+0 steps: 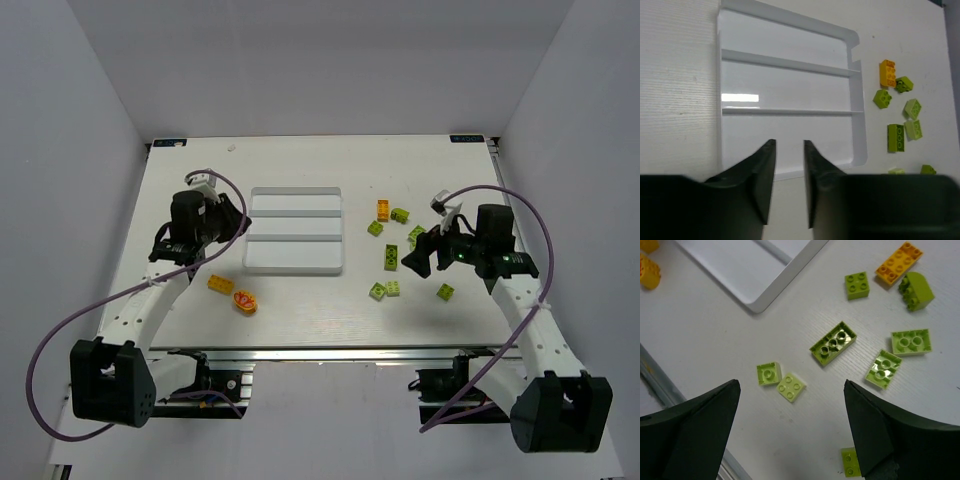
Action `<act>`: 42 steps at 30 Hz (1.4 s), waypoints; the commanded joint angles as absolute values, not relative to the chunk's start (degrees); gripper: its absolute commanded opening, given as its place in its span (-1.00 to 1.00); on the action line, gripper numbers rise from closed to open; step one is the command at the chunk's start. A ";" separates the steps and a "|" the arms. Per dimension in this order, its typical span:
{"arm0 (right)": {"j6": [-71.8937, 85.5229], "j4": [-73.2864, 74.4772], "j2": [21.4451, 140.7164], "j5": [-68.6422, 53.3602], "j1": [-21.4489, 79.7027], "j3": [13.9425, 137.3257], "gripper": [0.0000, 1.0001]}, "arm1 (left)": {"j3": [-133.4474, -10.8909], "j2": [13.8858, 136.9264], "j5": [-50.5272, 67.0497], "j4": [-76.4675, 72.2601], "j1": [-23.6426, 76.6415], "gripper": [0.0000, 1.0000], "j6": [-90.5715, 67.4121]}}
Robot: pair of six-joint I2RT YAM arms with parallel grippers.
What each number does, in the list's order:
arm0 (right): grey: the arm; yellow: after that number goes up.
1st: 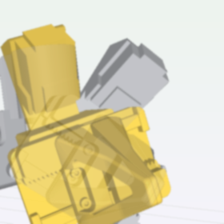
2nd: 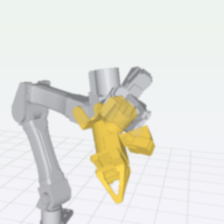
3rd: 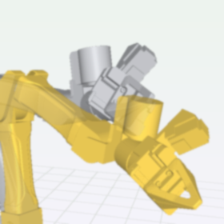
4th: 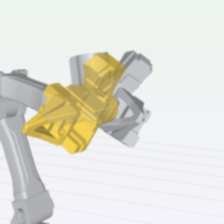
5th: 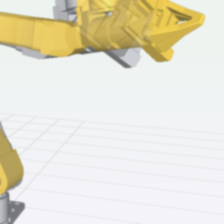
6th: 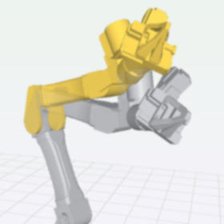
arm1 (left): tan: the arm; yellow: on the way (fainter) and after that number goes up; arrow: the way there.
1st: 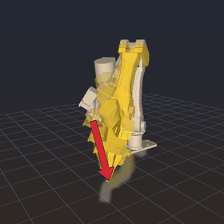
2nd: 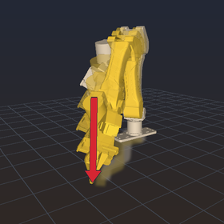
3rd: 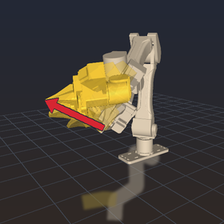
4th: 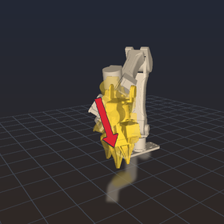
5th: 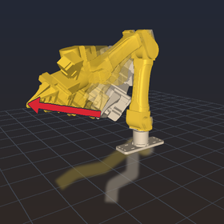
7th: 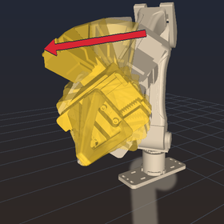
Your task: Sort the legos into containers by color
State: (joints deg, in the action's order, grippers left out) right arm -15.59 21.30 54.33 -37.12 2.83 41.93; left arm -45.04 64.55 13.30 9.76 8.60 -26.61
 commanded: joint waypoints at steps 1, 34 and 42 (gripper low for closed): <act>-24.52 26.45 57.91 -43.92 4.04 48.15 0.79 | -47.63 66.44 8.10 12.39 8.79 -0.32 -27.59; -13.10 18.98 53.35 -31.99 8.35 45.26 0.59 | -45.53 79.54 -12.57 44.22 6.86 0.48 -63.98; -13.53 19.07 53.70 -32.26 8.26 45.35 0.59 | -44.91 85.16 -13.97 39.90 6.33 0.28 -64.60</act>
State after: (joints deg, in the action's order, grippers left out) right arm -12.67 19.59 54.22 -32.01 8.38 45.84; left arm -44.51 83.92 -13.08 42.09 6.96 -63.42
